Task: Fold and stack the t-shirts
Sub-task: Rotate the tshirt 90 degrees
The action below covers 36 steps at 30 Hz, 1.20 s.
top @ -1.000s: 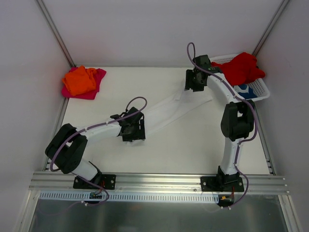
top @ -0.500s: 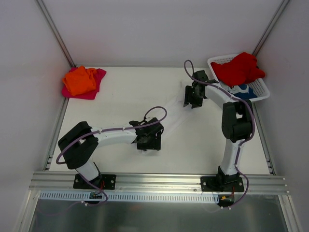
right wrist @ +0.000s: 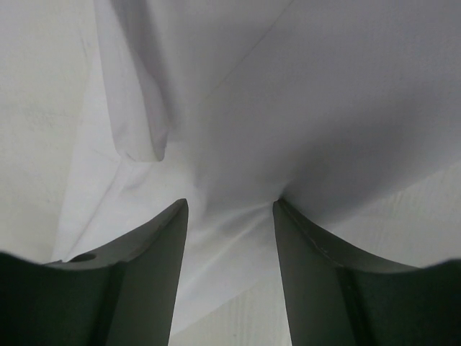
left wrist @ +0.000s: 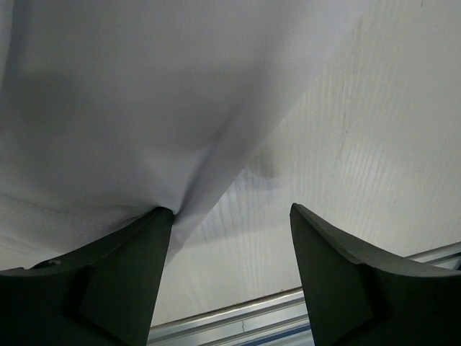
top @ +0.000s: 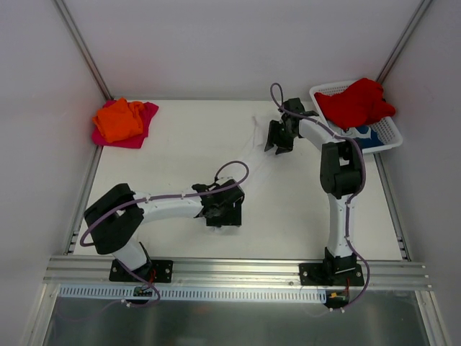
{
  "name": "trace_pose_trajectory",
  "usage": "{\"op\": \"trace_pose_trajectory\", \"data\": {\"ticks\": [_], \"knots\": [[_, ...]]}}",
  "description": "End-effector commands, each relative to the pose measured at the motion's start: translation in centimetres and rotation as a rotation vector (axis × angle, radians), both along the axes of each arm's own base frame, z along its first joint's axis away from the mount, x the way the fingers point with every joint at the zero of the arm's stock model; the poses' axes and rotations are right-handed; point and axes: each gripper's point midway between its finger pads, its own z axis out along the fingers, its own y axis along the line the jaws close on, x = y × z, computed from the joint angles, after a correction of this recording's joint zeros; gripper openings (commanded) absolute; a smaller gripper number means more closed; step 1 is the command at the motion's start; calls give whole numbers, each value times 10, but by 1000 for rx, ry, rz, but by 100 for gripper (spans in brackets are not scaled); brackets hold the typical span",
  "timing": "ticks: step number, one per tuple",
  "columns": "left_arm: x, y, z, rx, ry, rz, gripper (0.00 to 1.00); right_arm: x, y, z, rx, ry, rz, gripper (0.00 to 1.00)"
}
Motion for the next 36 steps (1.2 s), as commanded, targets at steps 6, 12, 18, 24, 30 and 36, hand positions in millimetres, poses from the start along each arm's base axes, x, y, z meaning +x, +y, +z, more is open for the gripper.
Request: {"op": "trace_pose_trajectory", "data": {"ticks": [6,12,18,24,30,36], "knots": [[-46,-2,-26,98,149,-77,68,34,6,-5,19,18,11,55],[-49,-46,-26,73,157,-181,68,42,15,-6,30,22,35,55],[-55,-95,-23,24,157,-291,68,45,24,-9,51,29,51,55],[-61,-126,-21,-16,160,-360,67,40,44,-17,75,48,94,55],[-60,-131,-17,-24,153,-370,67,32,76,-21,99,59,174,55],[-61,-125,-18,-14,152,-364,67,31,88,-21,106,57,197,56]]}}
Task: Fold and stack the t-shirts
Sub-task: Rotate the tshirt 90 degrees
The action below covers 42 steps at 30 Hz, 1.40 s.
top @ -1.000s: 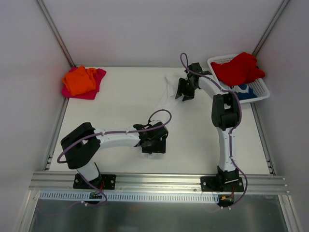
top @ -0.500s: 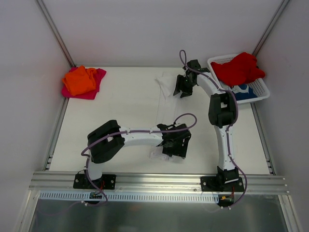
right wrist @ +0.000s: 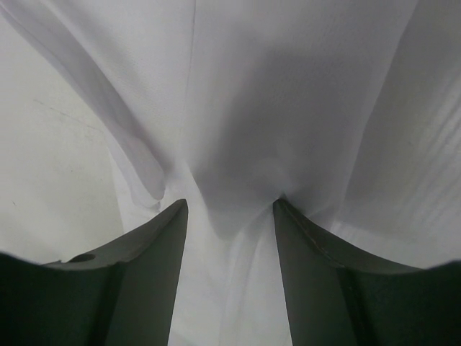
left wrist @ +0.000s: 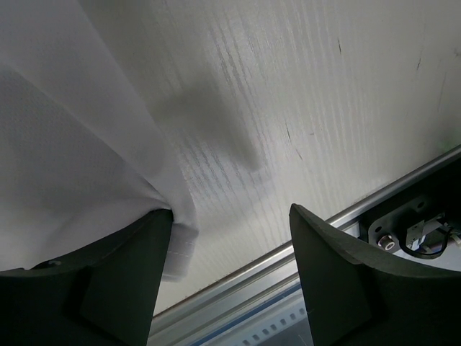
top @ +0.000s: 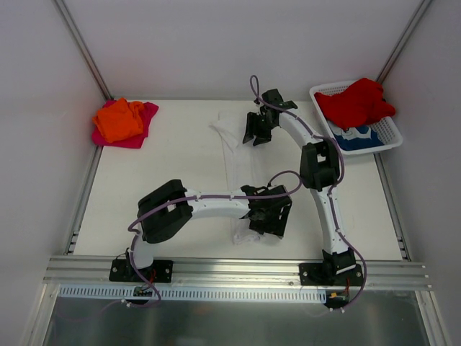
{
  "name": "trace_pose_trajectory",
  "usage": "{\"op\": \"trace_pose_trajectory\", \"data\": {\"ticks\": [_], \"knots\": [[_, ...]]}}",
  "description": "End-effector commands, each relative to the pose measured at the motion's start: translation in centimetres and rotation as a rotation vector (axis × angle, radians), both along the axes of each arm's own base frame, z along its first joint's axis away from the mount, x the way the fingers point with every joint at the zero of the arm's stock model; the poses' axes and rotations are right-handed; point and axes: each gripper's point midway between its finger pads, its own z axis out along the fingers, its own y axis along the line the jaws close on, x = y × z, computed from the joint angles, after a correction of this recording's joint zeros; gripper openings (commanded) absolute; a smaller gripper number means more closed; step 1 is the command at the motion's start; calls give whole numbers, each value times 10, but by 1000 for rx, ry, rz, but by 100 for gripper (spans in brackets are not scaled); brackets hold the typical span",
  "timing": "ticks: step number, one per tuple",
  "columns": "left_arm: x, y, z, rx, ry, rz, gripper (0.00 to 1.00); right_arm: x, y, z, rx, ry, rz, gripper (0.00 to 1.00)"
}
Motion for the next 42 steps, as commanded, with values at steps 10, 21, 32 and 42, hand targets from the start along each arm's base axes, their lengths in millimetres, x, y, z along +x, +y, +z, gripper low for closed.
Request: {"op": "trace_pose_trajectory", "data": {"ticks": [10,21,32,42], "knots": [[-10,48,-1,155,-36,-26,84,-5,-19,1,-49,5,-3,56],[34,79,80,147,-302,31,95,-1,-42,47,-69,-96,-11,56],[66,115,106,150,-391,140,96,2,-47,112,-61,-211,-20,56],[91,212,83,262,-360,313,95,-45,-73,164,-120,-276,-61,56]]}}
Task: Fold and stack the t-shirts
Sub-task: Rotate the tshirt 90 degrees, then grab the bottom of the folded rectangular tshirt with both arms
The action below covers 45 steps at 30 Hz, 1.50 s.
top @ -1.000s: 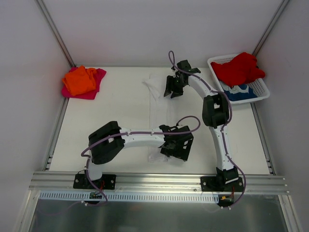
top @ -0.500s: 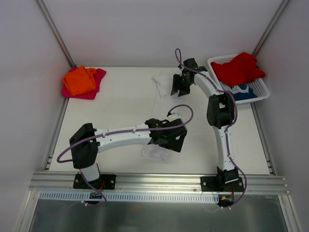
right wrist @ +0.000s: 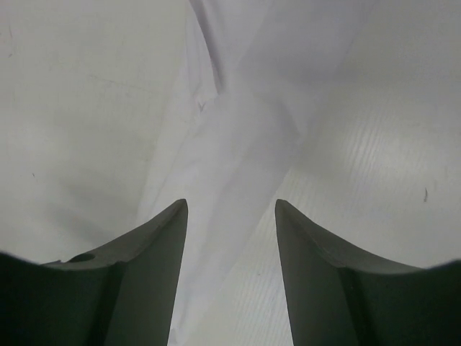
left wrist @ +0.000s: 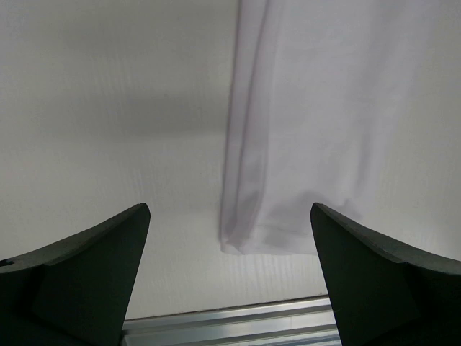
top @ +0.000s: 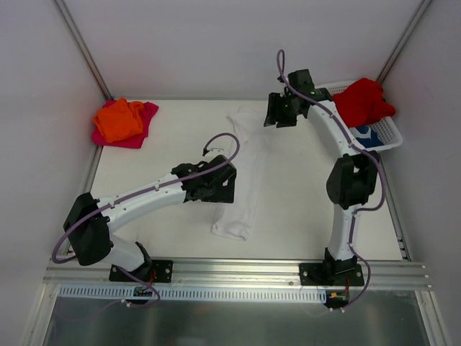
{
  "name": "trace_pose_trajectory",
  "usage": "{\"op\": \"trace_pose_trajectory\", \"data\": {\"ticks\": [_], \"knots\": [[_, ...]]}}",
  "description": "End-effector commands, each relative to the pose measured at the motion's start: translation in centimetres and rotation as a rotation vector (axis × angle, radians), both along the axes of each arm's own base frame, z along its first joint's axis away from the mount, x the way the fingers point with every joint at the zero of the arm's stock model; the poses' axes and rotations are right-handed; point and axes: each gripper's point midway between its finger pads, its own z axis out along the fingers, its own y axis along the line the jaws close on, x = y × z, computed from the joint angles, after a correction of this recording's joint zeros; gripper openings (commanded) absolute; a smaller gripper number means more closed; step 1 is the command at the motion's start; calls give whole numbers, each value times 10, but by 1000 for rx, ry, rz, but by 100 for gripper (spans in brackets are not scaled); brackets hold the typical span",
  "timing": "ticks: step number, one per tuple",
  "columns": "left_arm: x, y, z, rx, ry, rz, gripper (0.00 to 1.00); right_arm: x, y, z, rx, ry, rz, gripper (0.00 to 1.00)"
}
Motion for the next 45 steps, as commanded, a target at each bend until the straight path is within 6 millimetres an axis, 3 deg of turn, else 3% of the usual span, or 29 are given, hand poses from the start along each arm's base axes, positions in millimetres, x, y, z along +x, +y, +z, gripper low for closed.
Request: {"op": "trace_pose_trajectory", "data": {"ticks": [1,3,4,5,11,18,29,37,40,41,42,43,44,45], "knots": [[-6,35,-18,83,30,21,95,-39,-16,31,-30,-54,-19,55],[-10,44,-30,116,54,27,95,-56,-17,24,-36,-44,-33,56],[-13,46,-34,124,67,28,95,-64,-17,34,-24,-82,-35,56],[-15,47,-38,130,77,29,95,-82,-22,8,-56,-25,-38,56],[-29,61,-63,173,137,59,96,-152,-17,-40,-129,41,-20,55],[-29,66,-69,190,133,70,97,-202,-4,-64,-169,44,-5,55],[-16,64,-67,187,133,92,98,-248,19,-71,-255,5,33,56],[-13,74,-69,171,127,134,98,-263,27,-74,-326,-130,-51,56],[-12,78,-66,144,113,147,98,-268,37,-73,-241,-192,-79,56],[-13,77,-62,119,104,147,98,-265,44,-61,-154,-228,-98,56],[-14,78,-61,106,101,149,98,-270,36,-71,-144,-218,-113,56],[-15,80,-63,97,98,152,98,-272,35,-70,-99,-222,-137,56],[-14,82,-58,72,82,161,98,-271,40,-54,-4,-257,-156,56],[-15,84,-58,61,76,168,98,-275,31,-64,-3,-254,-168,56]]}}
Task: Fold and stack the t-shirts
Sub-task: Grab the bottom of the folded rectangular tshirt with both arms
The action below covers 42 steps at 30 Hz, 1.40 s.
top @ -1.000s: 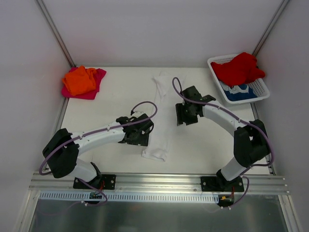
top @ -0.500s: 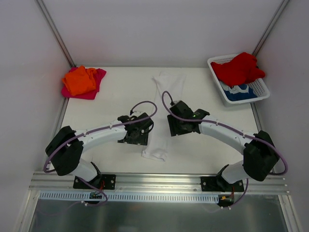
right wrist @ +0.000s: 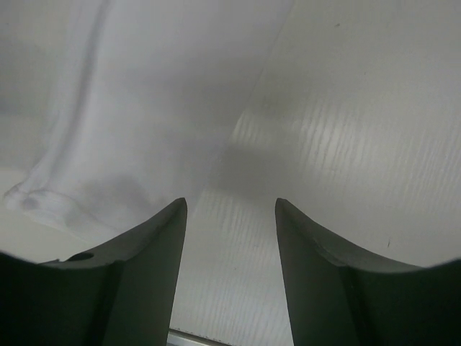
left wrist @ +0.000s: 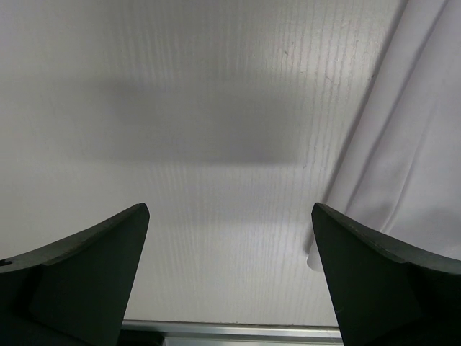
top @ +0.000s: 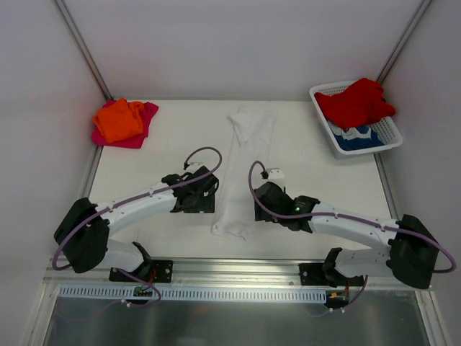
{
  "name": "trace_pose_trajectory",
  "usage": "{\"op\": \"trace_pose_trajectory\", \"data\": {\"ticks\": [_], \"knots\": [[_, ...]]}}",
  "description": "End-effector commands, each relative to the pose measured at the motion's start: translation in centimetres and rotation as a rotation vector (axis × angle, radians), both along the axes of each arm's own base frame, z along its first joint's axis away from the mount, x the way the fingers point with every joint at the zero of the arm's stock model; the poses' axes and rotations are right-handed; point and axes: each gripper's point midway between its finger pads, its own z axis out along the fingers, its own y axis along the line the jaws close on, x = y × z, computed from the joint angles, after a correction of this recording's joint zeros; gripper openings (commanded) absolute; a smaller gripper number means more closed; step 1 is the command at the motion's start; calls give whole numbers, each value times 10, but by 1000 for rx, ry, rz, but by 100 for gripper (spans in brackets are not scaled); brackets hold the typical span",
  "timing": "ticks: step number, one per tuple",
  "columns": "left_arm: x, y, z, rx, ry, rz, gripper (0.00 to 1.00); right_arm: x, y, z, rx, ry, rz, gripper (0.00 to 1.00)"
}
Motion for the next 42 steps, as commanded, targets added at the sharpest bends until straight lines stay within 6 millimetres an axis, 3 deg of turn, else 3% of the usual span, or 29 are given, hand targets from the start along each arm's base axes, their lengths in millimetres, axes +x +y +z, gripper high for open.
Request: {"op": "trace_pose_trajectory", "data": {"ticks": [1,3,8,15,18,24,33,38,39,40,42], "knots": [[-2,5,7,-78,-44,39,98,14,4,30,240,-131,-128,56],[-1,8,13,-119,-64,54,98,13,0,41,313,-159,-159,56],[-4,10,15,-181,-89,75,98,6,-15,28,417,-146,-280,55],[-6,11,13,-184,-86,82,98,-6,-31,-14,372,-51,-405,55],[-6,11,13,-184,-86,82,98,-12,-28,-26,377,-18,-417,55],[-7,12,9,-179,-79,84,98,-21,-11,-37,367,0,-421,55],[-13,14,3,-179,-60,87,98,-37,45,-50,344,38,-314,55],[-13,15,3,-181,-63,89,98,-40,68,-46,344,43,-262,54],[-14,15,2,-180,-60,88,98,-41,70,-45,344,45,-255,53],[-14,15,2,-179,-59,88,98,-42,70,-45,344,44,-253,46],[-15,15,0,-177,-52,89,98,-42,66,-46,344,38,-261,20]]}}
